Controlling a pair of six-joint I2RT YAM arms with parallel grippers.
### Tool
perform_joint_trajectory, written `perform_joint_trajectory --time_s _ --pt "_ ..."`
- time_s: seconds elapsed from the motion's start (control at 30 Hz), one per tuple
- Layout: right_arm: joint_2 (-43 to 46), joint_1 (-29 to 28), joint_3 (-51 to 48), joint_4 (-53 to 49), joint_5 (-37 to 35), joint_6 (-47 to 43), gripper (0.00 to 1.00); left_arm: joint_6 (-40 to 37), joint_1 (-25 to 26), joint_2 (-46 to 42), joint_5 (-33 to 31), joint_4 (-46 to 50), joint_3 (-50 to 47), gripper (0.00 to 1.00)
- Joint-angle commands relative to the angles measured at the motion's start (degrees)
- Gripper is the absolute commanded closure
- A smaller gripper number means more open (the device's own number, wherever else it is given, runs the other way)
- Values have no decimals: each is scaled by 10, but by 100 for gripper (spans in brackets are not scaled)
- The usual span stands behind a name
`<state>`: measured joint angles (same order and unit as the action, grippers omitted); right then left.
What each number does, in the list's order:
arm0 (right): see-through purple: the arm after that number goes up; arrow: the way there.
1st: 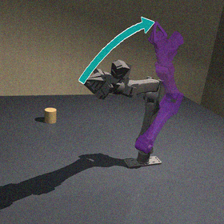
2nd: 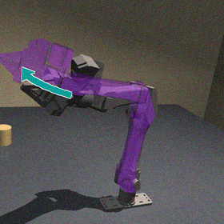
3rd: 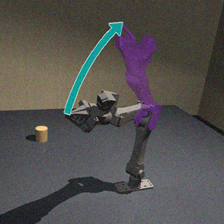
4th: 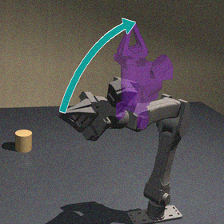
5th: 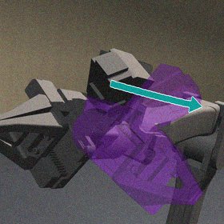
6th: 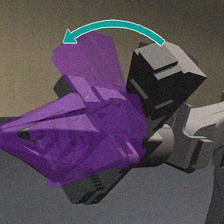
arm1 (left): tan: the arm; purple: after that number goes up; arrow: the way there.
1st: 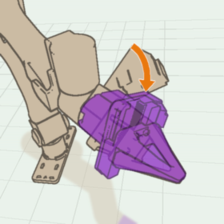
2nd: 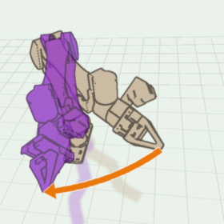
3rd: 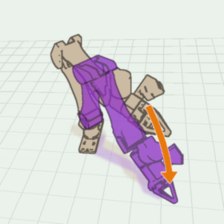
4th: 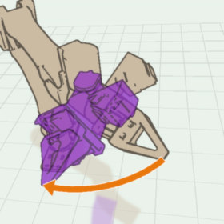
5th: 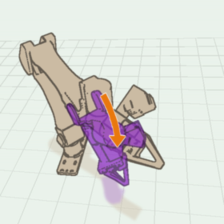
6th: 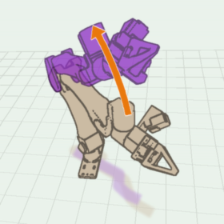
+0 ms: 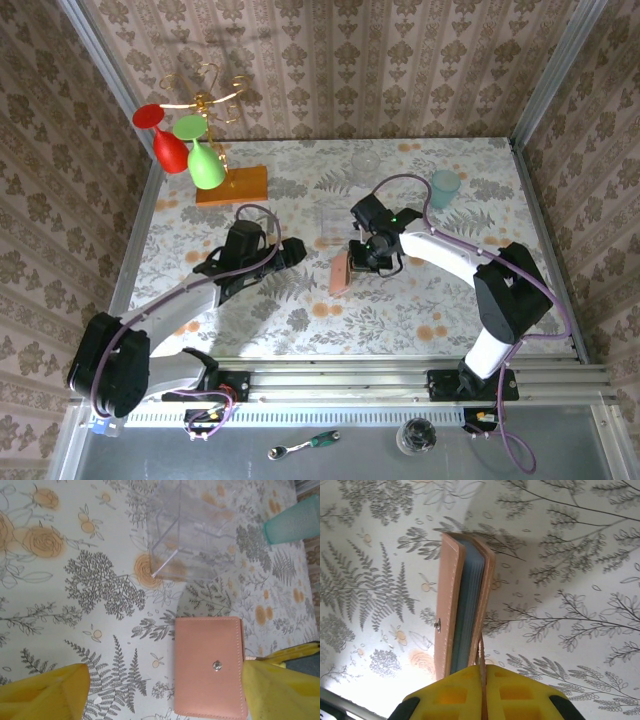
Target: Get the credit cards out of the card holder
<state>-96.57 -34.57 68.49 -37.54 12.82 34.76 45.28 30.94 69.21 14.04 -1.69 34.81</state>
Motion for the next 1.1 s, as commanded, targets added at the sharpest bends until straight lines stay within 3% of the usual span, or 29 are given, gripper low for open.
perform_joint_trajectory --time_s 0.0,0.37,0.63,0.87,1.07 --pt "-1 -11 30 -25 16 -9 92 2 -13 -20 5 -11 -18 22" --pt "-15 -30 70 -35 31 -21 92 16 -22 -26 13 -8 -39 29" --pt "-4 -30 70 -31 51 -46 92 19 -13 12 18 -8 -27 41" --pt "-10 -23 53 -73 -20 -61 92 35 -1 55 23 -34 -19 55" --pt "3 -20 33 -113 -132 -80 93 42 14 82 27 -48 -15 61"
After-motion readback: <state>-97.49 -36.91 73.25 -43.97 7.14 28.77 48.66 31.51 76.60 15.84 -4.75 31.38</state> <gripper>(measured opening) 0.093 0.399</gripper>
